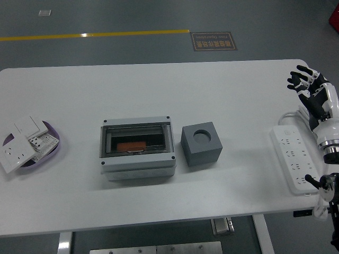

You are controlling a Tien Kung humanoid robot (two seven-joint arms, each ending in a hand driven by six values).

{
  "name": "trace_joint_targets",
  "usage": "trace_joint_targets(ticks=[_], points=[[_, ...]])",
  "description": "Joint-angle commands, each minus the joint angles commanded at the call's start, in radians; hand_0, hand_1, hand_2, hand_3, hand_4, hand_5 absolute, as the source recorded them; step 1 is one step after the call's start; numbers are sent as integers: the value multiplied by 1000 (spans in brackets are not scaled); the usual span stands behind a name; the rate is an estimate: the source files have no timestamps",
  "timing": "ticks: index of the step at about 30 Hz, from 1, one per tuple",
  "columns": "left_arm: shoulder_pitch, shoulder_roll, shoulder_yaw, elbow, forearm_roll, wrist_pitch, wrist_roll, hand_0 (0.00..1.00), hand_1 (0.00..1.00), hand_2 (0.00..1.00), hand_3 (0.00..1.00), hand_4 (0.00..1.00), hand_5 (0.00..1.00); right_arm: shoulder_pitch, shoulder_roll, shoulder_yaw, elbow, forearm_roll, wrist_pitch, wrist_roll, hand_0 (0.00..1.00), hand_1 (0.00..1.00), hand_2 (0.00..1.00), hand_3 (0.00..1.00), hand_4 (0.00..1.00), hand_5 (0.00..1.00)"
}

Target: Pick up the cylinder from the cube,place it in the box,flap close box

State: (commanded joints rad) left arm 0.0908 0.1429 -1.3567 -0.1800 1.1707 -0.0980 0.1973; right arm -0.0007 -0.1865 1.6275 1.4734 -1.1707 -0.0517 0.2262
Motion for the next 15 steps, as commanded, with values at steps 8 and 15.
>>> trace_joint_targets(ticks=[8,15], points=[[0,-2,-1,0,-21,4,-4,637,669,657,699,752,317,3,13,-1,-14,4,-2,3,718,665,701,710,797,336],[19,2,6,0,-59,11,-5,637,669,657,699,751,317,8,46,-26,-26,3,7,10,714,664,700,711,802,341]])
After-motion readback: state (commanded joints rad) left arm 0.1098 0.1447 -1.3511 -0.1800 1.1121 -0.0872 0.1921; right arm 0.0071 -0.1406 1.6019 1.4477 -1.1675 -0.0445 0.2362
